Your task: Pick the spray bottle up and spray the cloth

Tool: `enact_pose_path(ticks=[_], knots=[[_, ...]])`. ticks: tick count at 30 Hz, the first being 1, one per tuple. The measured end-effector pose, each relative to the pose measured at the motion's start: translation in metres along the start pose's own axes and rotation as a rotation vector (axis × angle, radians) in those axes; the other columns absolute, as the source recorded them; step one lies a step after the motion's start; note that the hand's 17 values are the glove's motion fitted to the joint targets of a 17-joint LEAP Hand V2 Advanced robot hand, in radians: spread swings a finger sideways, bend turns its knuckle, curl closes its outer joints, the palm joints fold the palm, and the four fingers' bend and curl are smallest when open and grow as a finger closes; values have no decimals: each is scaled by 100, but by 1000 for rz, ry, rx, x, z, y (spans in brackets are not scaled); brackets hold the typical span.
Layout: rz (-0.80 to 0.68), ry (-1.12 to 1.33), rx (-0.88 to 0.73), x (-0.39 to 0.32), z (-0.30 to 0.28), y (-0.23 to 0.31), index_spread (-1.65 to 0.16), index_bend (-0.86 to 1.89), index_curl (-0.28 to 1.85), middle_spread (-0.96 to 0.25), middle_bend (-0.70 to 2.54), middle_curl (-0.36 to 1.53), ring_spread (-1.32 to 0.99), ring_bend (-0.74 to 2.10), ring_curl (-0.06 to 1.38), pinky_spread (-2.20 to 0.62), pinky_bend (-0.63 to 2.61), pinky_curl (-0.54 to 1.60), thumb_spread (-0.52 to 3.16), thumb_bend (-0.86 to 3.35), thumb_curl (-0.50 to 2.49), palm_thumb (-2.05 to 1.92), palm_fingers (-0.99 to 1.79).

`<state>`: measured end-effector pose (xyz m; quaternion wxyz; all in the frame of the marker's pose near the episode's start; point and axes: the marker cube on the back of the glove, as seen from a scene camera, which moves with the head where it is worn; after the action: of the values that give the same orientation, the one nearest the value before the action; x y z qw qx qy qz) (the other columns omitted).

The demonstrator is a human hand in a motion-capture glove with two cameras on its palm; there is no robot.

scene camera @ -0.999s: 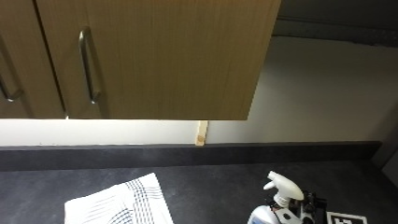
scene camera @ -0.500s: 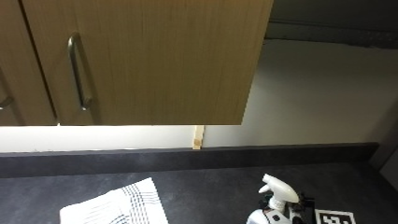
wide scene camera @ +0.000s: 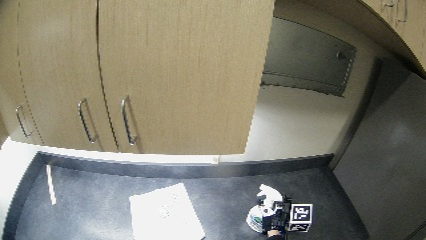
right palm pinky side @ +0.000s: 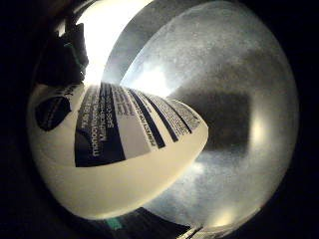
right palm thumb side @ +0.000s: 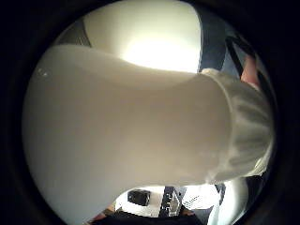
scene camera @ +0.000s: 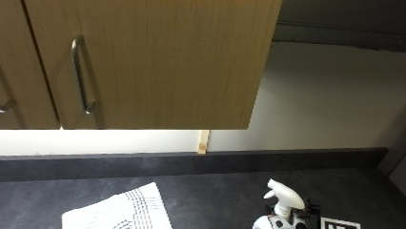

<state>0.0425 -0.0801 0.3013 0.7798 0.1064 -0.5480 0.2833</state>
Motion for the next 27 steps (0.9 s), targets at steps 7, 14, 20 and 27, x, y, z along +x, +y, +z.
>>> enact_pose_path(ticks=[7, 14, 20, 27], knots=[[13, 15, 6, 3, 5, -3, -19, 23, 47, -3, 34, 47, -3, 25, 39, 3, 28, 34, 66, -2, 63, 117, 108], [-37, 21, 66, -30, -6, -13, -18, 20, 49, -3, 33, 48, -3, 24, 40, 2, 27, 36, 63, -2, 64, 118, 110], [-131, -13, 142, -93, -32, -18, -18, 19, 50, -3, 32, 49, -3, 24, 41, 2, 27, 38, 60, -2, 65, 118, 112], [-158, -22, 160, -124, -46, -14, -17, 18, 52, -3, 31, 50, -4, 25, 43, 2, 27, 40, 59, -2, 65, 118, 112]])
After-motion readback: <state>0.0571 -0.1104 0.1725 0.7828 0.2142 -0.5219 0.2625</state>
